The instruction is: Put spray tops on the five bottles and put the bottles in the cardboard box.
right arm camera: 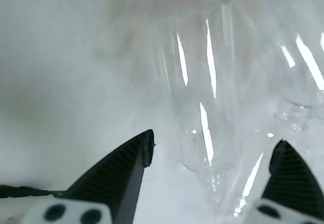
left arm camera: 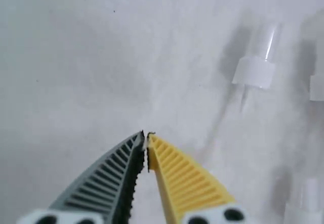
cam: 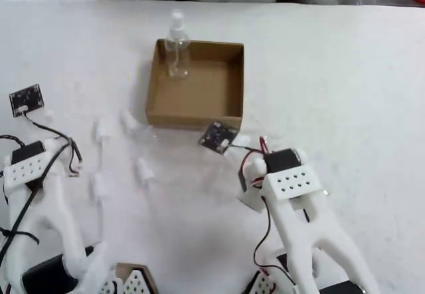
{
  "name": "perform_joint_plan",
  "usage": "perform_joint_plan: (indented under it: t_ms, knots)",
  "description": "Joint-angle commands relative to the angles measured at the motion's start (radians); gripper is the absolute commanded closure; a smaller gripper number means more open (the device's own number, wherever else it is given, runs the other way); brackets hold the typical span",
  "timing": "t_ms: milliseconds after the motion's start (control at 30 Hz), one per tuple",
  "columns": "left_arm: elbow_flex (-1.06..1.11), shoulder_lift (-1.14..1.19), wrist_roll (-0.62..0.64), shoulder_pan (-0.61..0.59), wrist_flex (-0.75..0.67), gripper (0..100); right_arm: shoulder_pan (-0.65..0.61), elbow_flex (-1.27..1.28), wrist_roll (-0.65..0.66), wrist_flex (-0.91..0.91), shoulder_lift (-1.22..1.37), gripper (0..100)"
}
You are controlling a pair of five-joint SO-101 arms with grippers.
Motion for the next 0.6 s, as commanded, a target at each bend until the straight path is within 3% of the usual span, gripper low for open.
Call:
perform_joint_plan:
  t_ms: [0, 367, 567]
  knots:
    - [-0.003, 0.002, -0.012, -0.004, -0.018, 97, -0.056, 0.037, 0.037, -0.071, -0.030, 66.9]
    - [-0.002, 0.007, -0.012, -0.004, -0.018, 97, -0.124, 0.084, 0.071, -0.131, -0.013, 67.6]
    - [-0.002, 0.007, -0.014, -0.004, -0.018, 97, -0.186, 0.074, 0.071, -0.196, 0.154, 86.5]
